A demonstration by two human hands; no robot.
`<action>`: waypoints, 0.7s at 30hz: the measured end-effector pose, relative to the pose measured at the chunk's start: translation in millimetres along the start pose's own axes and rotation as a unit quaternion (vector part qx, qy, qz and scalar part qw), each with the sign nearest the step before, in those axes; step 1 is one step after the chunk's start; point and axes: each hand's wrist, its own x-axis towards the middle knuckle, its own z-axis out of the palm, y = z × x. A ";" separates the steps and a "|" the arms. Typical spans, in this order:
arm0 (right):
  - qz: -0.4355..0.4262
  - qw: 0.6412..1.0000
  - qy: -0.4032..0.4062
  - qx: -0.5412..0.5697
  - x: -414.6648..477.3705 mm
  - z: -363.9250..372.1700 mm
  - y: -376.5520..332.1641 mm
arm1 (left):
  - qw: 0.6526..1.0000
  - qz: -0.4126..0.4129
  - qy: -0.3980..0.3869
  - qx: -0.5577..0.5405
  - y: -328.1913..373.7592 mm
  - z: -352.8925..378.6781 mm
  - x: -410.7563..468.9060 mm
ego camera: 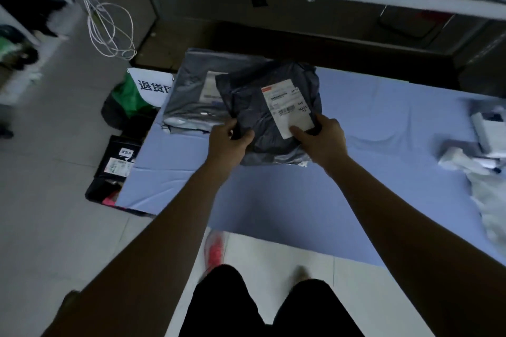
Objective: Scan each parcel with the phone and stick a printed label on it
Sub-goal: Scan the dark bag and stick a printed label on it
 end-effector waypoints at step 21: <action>0.093 0.991 0.036 0.094 -210.2 -205.4 240.6 | 0.990 0.043 -0.125 0.053 15.4 222.6 -237.9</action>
